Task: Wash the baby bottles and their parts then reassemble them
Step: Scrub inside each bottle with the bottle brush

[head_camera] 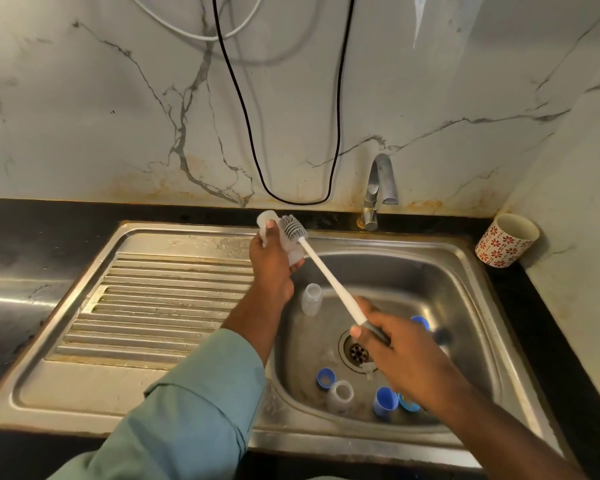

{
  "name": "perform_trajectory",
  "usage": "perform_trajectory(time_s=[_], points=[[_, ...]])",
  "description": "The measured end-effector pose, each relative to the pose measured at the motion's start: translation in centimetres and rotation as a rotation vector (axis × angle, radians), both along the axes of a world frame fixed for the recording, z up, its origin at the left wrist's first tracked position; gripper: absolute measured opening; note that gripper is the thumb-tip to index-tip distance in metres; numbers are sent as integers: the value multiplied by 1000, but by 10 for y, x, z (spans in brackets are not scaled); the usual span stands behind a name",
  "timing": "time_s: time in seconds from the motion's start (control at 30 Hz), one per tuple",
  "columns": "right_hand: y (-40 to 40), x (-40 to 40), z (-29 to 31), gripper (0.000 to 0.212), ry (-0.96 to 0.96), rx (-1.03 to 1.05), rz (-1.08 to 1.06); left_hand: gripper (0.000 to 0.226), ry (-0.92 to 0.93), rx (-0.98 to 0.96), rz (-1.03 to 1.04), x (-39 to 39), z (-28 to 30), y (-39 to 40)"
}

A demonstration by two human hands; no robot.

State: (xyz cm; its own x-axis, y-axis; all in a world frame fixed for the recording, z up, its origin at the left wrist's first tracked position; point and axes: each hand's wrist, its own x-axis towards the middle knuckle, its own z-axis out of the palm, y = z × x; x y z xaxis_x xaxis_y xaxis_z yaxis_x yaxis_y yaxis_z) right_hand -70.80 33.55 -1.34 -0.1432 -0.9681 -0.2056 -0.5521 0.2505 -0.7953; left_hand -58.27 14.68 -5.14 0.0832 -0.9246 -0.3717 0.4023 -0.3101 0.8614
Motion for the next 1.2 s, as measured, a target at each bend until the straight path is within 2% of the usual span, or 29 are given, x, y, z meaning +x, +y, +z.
perform_trajectory(time_s=[0.13, 0.2, 0.27, 0.37, 0.5, 0.57, 0.63, 0.7, 0.83, 0.93, 1.03, 1.2], points=[[2, -1, -4, 36, -14, -19, -62, 44, -93, -45, -108, -8, -4, 6], [-6, 2, -5, 42, 8, -58, -66, 53, -9, -36, -131, -14, -6, 15], [-5, 6, -8, 43, 32, -58, -21, 58, 97, -9, -48, -7, -6, 11], [8, 8, -9, 41, 26, 0, 16, 49, 156, 19, 27, 7, -10, 6], [-11, 4, -11, 39, 23, -11, -77, 46, 48, 0, -136, -9, -20, 30], [-12, 2, -8, 37, 30, -1, -46, 47, 73, 30, -81, -10, -18, 29], [4, 0, -8, 24, 30, 32, 16, 44, 144, 88, 41, 1, -13, 19], [19, 3, -6, 23, -21, 75, 32, 38, 198, 92, 88, 9, -12, 15], [0, 6, -11, 32, 1, 17, -53, 26, 99, 54, -30, -7, -11, 34], [-4, 4, -12, 31, 57, 11, -3, 36, 20, 11, 103, -6, -11, 26], [15, -1, -19, 42, 59, 63, 39, 37, 13, 24, 227, 4, -9, 14], [1, 2, -23, 46, 36, 21, -50, 42, -130, -62, -10, -19, -21, 39]])
